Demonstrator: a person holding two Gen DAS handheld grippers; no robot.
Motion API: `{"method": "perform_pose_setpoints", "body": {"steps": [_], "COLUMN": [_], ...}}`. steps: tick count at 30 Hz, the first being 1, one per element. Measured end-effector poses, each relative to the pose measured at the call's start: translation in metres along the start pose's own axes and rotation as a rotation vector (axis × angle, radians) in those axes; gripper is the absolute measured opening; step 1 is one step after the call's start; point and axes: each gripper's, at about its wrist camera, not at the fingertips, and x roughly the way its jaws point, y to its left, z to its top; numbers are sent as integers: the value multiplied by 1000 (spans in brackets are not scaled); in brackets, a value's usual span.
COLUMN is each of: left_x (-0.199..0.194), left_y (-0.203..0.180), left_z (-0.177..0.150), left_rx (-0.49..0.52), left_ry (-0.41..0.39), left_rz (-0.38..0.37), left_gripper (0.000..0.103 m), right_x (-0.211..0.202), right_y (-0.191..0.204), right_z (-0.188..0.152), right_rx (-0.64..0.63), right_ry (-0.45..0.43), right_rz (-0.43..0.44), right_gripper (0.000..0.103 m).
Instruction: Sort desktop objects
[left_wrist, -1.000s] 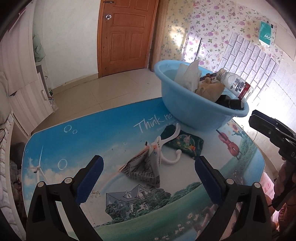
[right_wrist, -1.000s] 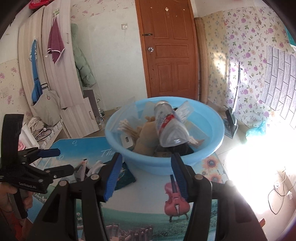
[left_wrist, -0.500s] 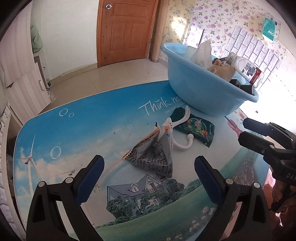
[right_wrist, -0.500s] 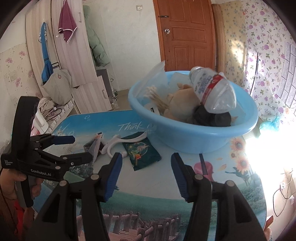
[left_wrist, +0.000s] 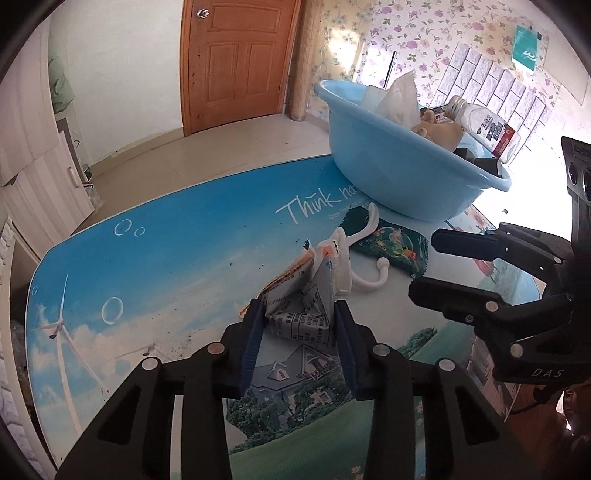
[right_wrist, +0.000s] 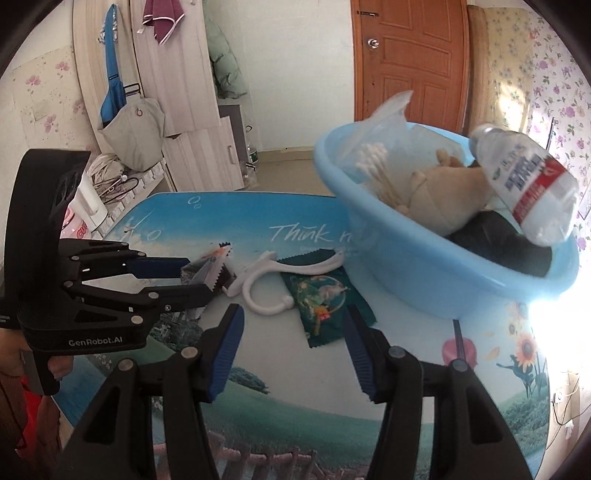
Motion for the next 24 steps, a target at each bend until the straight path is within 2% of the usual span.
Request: {"method": "perform_pose_setpoints", "body": {"steps": [7, 9, 13, 14, 17, 24], "left_x": [-11, -15, -18, -18, -21, -34], "left_y": [11, 14, 19, 19, 19, 8], "left_z": [-7, -8, -11, -12, -16, -27], "left_rx": [-23, -31, -45, -46, -51, -41], "left_ry": [-13, -20, -23, -23, -25, -28], "left_rz": [12, 11, 12, 13, 9, -6], "left_gripper": [37, 37, 37, 37, 37, 37], "right_x": [30, 37, 49, 51, 50, 26], "right_y": [29, 35, 42, 42, 40, 38], "right_z": [11, 12, 13, 11, 11, 0], "right_rx": [-114, -133, -150, -149, -136, -116], "right_ry": [55, 75, 109, 119, 120, 100], "right_rz": [24, 33, 39, 41, 51, 84], "right_gripper": [54, 45, 41, 33, 24, 24]}}
